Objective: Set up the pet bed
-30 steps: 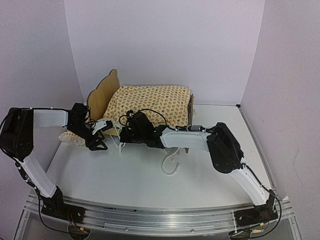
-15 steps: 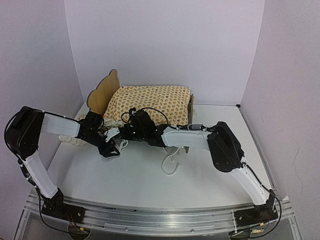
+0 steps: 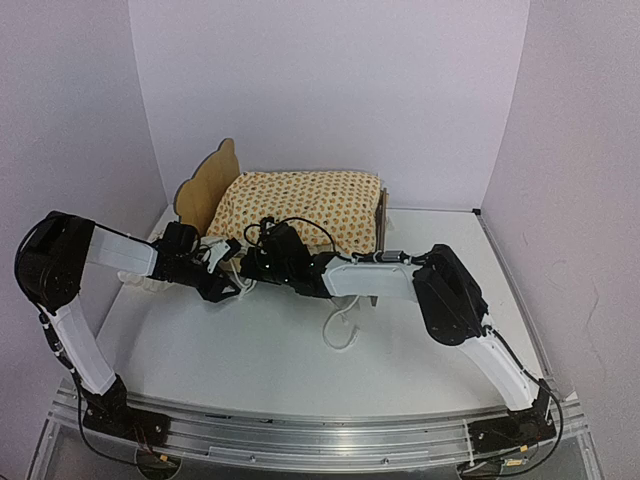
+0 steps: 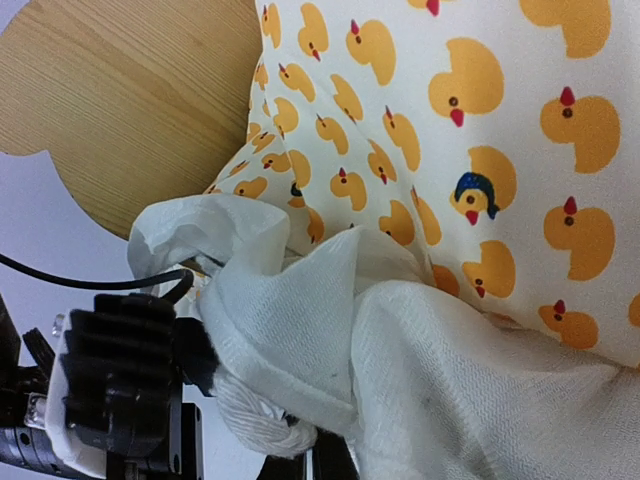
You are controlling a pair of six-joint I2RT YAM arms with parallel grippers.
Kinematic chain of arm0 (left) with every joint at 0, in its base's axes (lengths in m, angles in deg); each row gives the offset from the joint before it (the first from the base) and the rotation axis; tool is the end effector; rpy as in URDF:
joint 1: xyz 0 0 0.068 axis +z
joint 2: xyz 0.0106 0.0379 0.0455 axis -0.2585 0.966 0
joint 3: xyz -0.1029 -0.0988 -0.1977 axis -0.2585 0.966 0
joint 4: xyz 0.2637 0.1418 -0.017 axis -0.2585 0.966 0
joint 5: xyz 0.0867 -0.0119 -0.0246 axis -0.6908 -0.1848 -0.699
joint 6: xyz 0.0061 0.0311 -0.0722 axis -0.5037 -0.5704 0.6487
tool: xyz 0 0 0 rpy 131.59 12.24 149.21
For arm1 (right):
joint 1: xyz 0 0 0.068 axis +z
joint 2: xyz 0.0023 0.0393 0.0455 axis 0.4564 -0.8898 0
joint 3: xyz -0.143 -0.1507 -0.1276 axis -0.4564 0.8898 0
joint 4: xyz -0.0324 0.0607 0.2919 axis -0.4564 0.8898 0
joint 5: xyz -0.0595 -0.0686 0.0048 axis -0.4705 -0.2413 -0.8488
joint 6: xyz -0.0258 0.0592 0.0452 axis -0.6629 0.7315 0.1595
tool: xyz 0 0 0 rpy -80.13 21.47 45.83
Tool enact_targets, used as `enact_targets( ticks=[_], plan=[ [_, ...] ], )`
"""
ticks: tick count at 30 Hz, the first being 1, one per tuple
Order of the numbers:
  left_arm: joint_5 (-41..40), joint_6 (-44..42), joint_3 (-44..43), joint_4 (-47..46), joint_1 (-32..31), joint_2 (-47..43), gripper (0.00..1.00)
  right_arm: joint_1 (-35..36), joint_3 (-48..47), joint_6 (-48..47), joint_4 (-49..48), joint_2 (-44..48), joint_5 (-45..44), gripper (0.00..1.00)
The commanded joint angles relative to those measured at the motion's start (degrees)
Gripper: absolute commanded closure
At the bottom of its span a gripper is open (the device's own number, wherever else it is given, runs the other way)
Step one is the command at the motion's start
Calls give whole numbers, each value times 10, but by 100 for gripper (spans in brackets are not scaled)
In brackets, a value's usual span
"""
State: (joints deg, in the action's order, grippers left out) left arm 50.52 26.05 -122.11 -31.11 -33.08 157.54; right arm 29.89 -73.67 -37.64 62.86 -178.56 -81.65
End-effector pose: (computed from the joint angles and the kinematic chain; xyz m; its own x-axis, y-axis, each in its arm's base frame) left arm 0.3467 -0.1442 0.0578 -0.4368 0.5358 -0.7226 0.7972 0.6027 -0.0350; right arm 0.3506 0.5208 0.1246 -0.6459 0.2508 -0.7210 -0.4163 0.6760 0.6080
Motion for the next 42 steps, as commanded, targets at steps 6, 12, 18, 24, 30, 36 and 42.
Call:
enact_targets(
  ticks=[6, 12, 18, 24, 30, 36, 42],
  plan=[
    [41, -60, 18, -44, 4, 25, 53, 6, 14, 13, -30, 37, -8, 100],
    [21, -37, 31, -78, -4, 31, 49, 6, 15, 9, -31, 39, -12, 100],
    [-39, -69, 24, -61, -12, 59, 64, 6, 19, 9, -34, 41, -14, 100],
    [-26, -77, 27, -65, -13, 67, 77, 6, 21, 6, -35, 41, -15, 100],
    [-25, -80, 19, -38, -12, 64, 100, 5, 18, 4, -35, 40, -16, 100],
    [-27, -59, -20, 43, 13, 25, 100, 5, 25, -3, -35, 44, -22, 100],
    [30, -69, -73, 158, 65, -9, 100, 1, 29, -11, -35, 49, -24, 100]
  ],
)
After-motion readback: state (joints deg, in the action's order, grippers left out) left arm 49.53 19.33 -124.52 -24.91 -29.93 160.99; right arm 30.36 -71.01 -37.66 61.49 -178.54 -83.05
